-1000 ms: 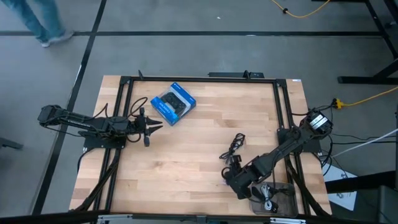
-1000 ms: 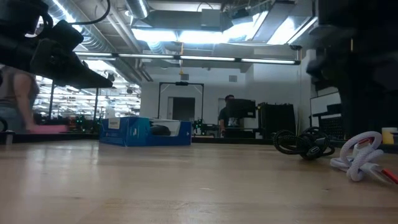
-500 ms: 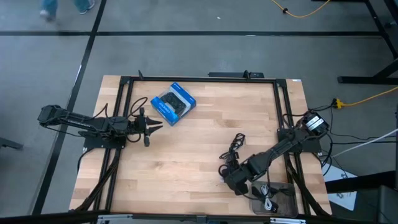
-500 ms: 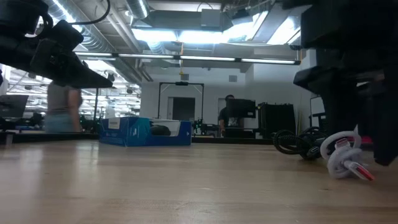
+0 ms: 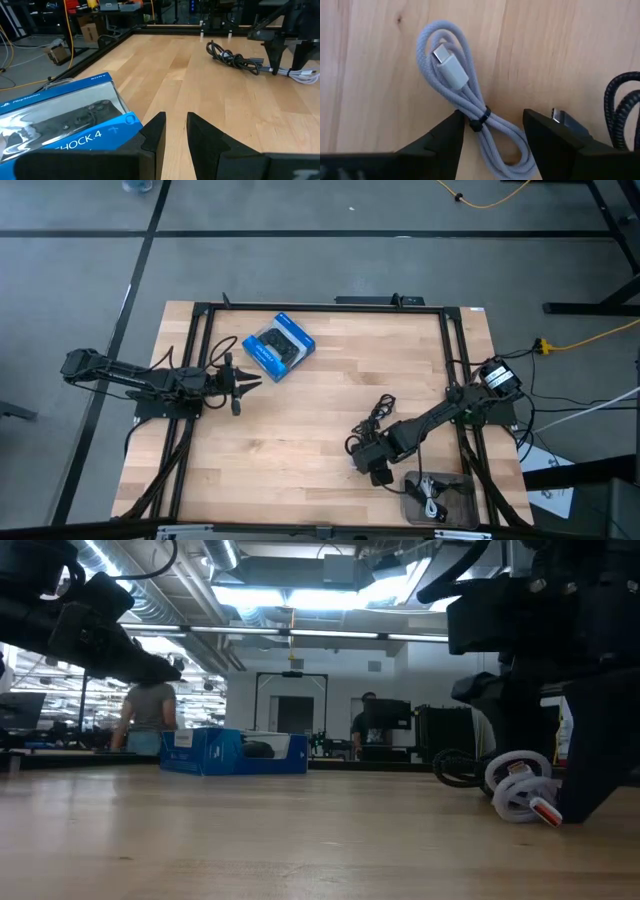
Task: Pick and place USB-C Cables
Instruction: Put the white charger cable into the black bin
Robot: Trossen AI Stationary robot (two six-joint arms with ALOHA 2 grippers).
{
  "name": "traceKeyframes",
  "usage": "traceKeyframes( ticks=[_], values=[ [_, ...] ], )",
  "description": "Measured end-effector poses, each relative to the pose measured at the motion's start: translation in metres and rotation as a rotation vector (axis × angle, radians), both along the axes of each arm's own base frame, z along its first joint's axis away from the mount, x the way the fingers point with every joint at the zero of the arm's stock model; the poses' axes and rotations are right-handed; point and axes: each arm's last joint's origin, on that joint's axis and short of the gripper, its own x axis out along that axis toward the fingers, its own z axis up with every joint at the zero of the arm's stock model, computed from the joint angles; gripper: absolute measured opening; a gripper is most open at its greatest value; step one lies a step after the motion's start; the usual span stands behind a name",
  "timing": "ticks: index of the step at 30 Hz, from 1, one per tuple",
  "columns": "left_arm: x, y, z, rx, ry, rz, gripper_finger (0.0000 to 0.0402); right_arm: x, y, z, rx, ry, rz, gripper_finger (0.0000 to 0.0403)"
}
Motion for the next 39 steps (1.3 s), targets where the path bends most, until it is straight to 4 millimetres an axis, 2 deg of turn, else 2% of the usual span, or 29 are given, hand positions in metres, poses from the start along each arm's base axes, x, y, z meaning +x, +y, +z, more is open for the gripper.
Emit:
traceKeyframes(
  ticks=[4,6,8,12,13,16,18,22,25,27,30,33,36,39],
  values=[
    [0.000,0.000,0.000,0.000,-0.001,0.000,0.0070,0.000,0.000,0.000,0.006,0.000,-0.017,0.0202],
    [0.000,0.000,0.000,0.000,0.000,0.000,0.0070,-0.001,0.002,0.000,0.018,0.001,-0.048,0.0184],
    [0.000,0.000,0.000,0.000,0.000,0.000,0.0070,-0.002,0.004,0.000,0.030,0.003,-0.074,0.0152],
    [0.000,0.000,0.000,0.000,0.000,0.000,0.0070,-0.004,0.007,0.000,0.065,0.011,-0.144,0.0048],
    [0.000,0.000,0.000,0.000,0.000,0.000,0.0070,-0.004,0.007,0.002,0.071,0.010,-0.150,0.0033],
    [0.000,0.000,0.000,0.000,0.000,0.000,0.0070,-0.010,0.007,0.013,0.050,0.061,-0.167,0.0032],
    [0.000,0.000,0.000,0.000,0.000,0.000,0.0070,-0.015,0.007,0.035,0.037,0.095,-0.195,0.0032],
    [0.000,0.000,0.000,0.000,0.000,0.000,0.0070,-0.042,0.011,0.083,-0.024,0.183,-0.278,0.0032],
    [0.000,0.000,0.000,0.000,0.000,0.000,0.0070,-0.067,0.021,0.124,0.026,0.154,-0.340,0.0032],
    [0.000,0.000,0.000,0.000,0.000,0.000,0.0070,-0.086,0.030,0.139,0.072,0.128,-0.384,0.0032],
    [0.000,0.000,0.000,0.000,0.000,0.000,0.0070,-0.116,0.050,0.145,0.158,0.112,-0.477,0.0032],
    [0.000,0.000,0.000,0.000,0.000,0.000,0.0070,-0.144,0.071,0.139,0.192,0.135,-0.535,0.0032],
    [0.000,0.000,0.000,0.000,0.000,0.000,0.0070,-0.161,0.086,0.133,0.182,0.106,-0.593,0.0033],
    [0.000,0.000,0.000,0.000,0.000,0.000,0.0070,-0.168,0.093,0.127,0.163,0.029,-0.634,0.0056]
  ],
)
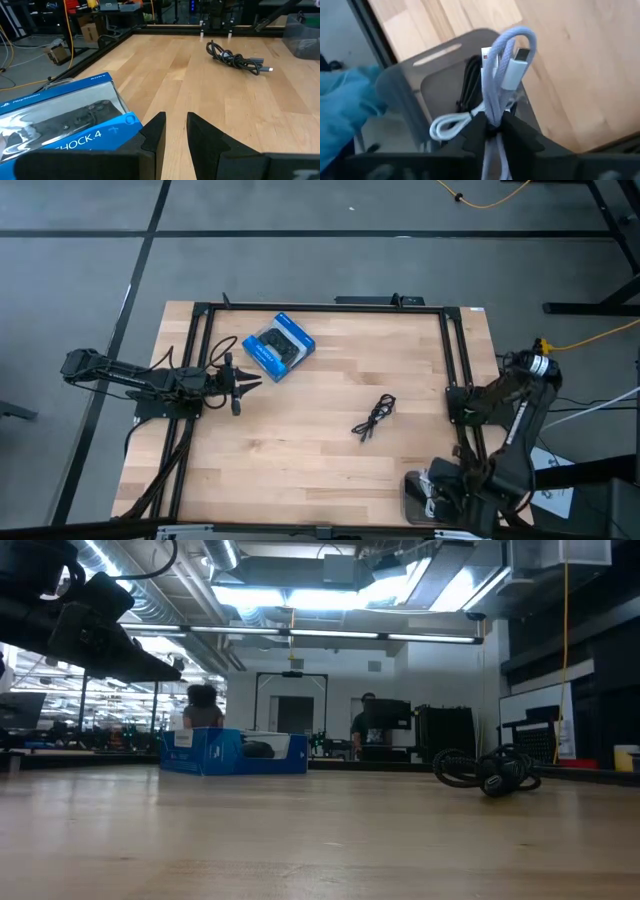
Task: Pick and place USB-C Cables
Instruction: Put the white charger cable into the black bin, then put the black charger cable into the black bin
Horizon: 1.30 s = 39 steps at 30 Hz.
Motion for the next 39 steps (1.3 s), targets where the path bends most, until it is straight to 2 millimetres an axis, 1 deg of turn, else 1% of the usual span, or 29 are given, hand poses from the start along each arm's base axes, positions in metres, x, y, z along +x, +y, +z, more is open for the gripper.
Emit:
traceKeyframes(
  ticks=[3,6,11,13,15,17,19,22,24,28,33,36,39],
  values=[
    [0.000,0.000,0.000,0.000,0.000,0.000,0.0070,0.000,0.002,-0.004,-0.033,-0.023,0.002,0.0092],
    [0.000,0.000,0.000,0.000,0.000,0.000,0.0070,0.002,0.003,-0.010,-0.071,-0.012,0.000,0.0112],
    [0.000,0.000,0.000,0.000,0.000,0.000,0.0070,0.004,0.007,-0.019,-0.104,0.016,0.012,0.0121],
    [0.000,0.000,0.000,0.000,0.000,0.000,0.0070,0.006,0.004,-0.019,-0.156,-0.021,0.043,0.0122],
    [0.000,0.000,0.000,0.000,0.000,0.000,0.0070,0.012,-0.002,-0.018,-0.249,-0.107,0.048,0.0122],
    [0.000,0.000,0.000,0.000,0.000,0.000,0.0070,0.020,-0.016,-0.015,-0.387,-0.185,0.015,0.0123],
    [0.000,0.000,0.000,0.000,0.000,0.000,0.0070,0.029,-0.030,-0.012,-0.495,-0.213,-0.012,0.0121],
    [0.000,0.000,0.000,0.000,0.000,0.000,0.0070,0.043,-0.055,-0.008,-0.628,-0.148,-0.069,0.0119],
    [0.000,0.000,0.000,0.000,0.000,0.000,0.0070,0.056,-0.071,-0.007,-0.673,-0.111,-0.132,0.0118],
    [0.000,0.000,0.000,0.000,0.000,0.000,0.0070,0.085,-0.105,-0.007,-0.694,0.003,-0.167,0.0118],
    [0.000,0.000,0.000,0.000,0.000,0.000,0.0070,0.109,-0.151,-0.008,-0.672,0.227,-0.145,0.0119],
    [0.000,0.000,0.000,0.000,0.000,0.000,0.0070,0.117,-0.170,-0.010,-0.580,0.331,-0.136,0.0119],
    [0.000,0.000,0.000,0.000,0.000,0.000,0.0070,0.126,-0.183,-0.011,-0.541,0.337,-0.110,0.0119]
  ],
)
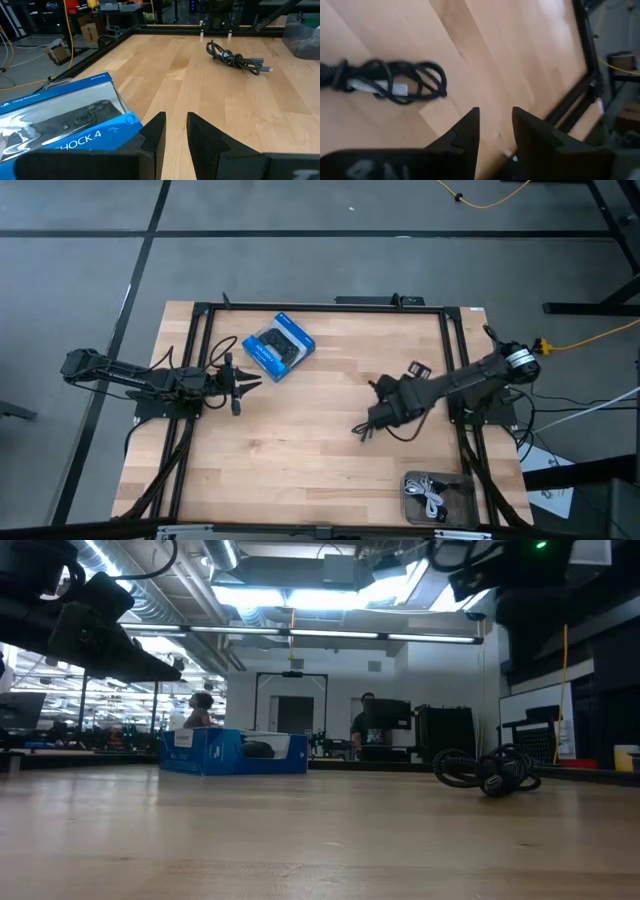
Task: Pick and place USB-C Cables
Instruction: Put the black charger cable into the black bin
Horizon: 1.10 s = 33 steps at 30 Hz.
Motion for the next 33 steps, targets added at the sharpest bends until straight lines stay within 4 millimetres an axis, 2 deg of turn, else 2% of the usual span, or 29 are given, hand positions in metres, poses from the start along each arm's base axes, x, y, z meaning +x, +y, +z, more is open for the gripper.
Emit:
traceKeyframes(
  ticks=[6,10,13,17,20,22,27,33],
  values=[
    [0.000,0.000,0.000,0.000,0.000,0.000,0.0070,0.009,-0.014,0.000,0.012,-0.020,0.031,0.0119],
    [0.000,0.000,0.000,0.000,0.000,0.000,0.0070,0.006,-0.018,-0.003,0.056,-0.127,0.087,0.0119],
    [0.000,0.000,0.000,0.000,0.000,0.000,0.0070,-0.013,-0.025,-0.008,0.103,-0.231,0.100,0.0119],
    [0.000,0.000,0.000,0.000,0.000,0.000,0.0070,-0.045,-0.041,-0.014,0.214,-0.385,0.013,0.0119],
    [0.000,0.000,0.000,0.000,0.000,0.000,0.0070,-0.053,-0.042,-0.017,0.355,-0.550,0.028,0.0119],
    [0.000,0.000,0.000,0.000,0.000,0.000,0.0070,-0.056,-0.041,-0.025,0.413,-0.601,0.081,0.0119],
    [0.000,0.000,0.000,0.000,0.000,0.000,0.0070,-0.059,-0.043,-0.047,0.405,-0.589,0.083,0.0120],
    [0.000,0.000,0.000,0.000,0.000,0.000,0.0070,-0.058,-0.045,-0.049,0.383,-0.574,0.098,0.0120]
  ],
)
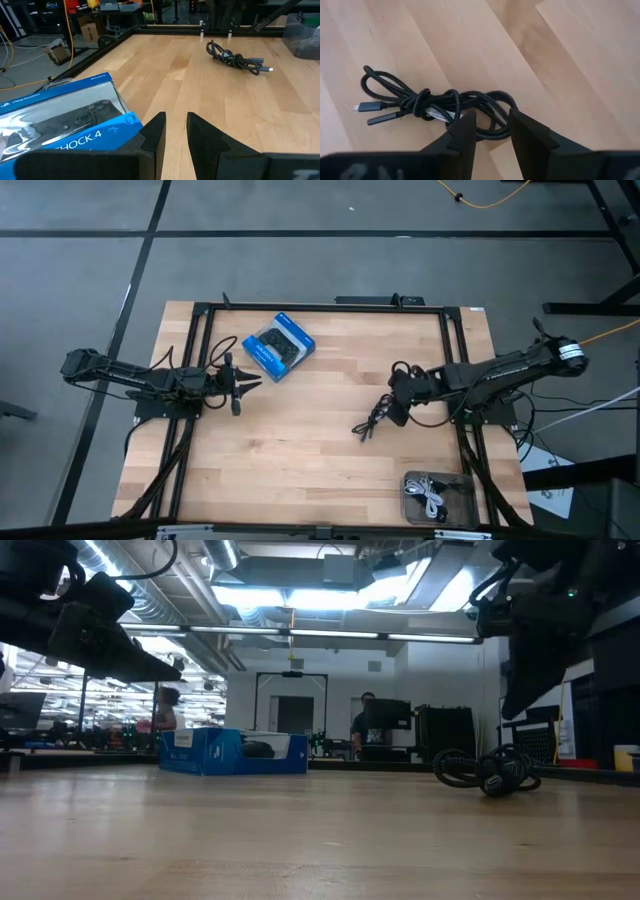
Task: Pick and place USB-C Cables
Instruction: Put the black charger cable into the black bin
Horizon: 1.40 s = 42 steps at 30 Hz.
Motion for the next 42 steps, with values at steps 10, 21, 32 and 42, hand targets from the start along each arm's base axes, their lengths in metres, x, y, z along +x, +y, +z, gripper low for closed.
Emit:
traceKeyframes(
  ticks=[10,21,32,42],
  values=[
    [0.000,0.000,0.000,0.000,0.000,0.000,0.0070,0.017,0.001,-0.017,-0.102,0.056,0.117,0.0154],
    [0.000,0.000,0.000,0.000,0.000,-0.001,0.0070,0.026,-0.007,-0.046,-0.055,0.207,0.062,0.0184],
    [0.000,0.000,0.000,0.000,0.000,-0.001,0.0070,0.026,0.007,-0.035,-0.073,0.151,0.041,0.0027],
    [0.000,0.000,0.000,0.000,0.000,0.000,0.0070,-0.030,0.047,0.034,0.000,-0.008,-0.084,0.0027]
  ],
)
